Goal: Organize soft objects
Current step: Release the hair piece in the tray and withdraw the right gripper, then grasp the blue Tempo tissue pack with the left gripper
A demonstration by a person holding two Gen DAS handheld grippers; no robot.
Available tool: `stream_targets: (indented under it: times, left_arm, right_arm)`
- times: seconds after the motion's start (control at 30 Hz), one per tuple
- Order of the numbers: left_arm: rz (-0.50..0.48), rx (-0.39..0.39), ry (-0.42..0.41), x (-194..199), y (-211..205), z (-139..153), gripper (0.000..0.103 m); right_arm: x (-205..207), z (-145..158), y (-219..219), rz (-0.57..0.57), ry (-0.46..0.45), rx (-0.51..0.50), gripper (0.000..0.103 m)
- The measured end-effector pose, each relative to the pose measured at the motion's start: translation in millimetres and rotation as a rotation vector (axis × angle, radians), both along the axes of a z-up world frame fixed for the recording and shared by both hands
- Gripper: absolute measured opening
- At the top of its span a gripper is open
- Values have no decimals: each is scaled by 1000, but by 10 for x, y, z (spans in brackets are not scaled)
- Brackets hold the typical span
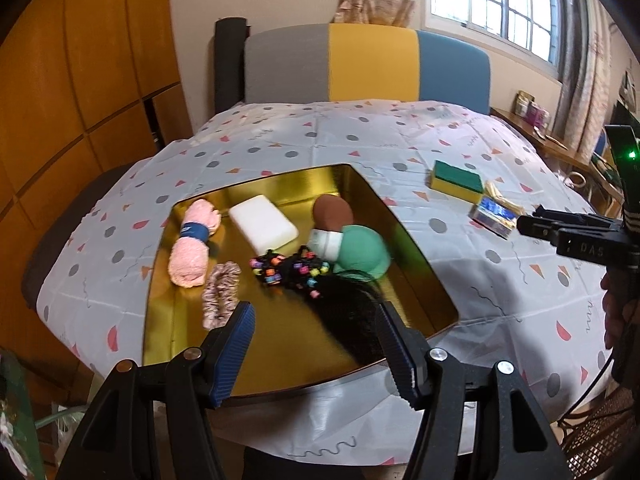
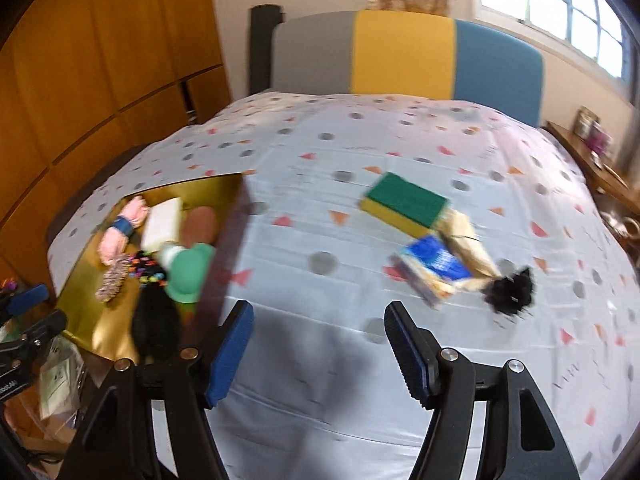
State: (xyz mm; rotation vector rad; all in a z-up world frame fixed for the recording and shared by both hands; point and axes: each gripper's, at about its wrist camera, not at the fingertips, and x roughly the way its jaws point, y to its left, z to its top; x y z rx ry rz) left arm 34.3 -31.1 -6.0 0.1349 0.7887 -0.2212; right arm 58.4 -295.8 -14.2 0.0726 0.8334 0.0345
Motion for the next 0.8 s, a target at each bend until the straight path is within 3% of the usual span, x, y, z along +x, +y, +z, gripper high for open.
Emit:
stream_targets:
  times: [0.1,0.43,0.57,0.8]
  left_arm:
    - [-28,6,1,-3,-111,1,63]
    - [-140,-35,71,139,-573,11,63]
    - [-202,-27,106,217,-888,-23,63]
    - [-298,-76,217,450,-1548,-133,63]
  right_arm:
    - [-51,-30,-289,-65,3,-9,74]
    - [-327,-251,-1544,-381,29,-34,74]
    - [-462,-376,-1982,-553,58,83,74]
    - [-521,-313,-2097,-588,29,165,75]
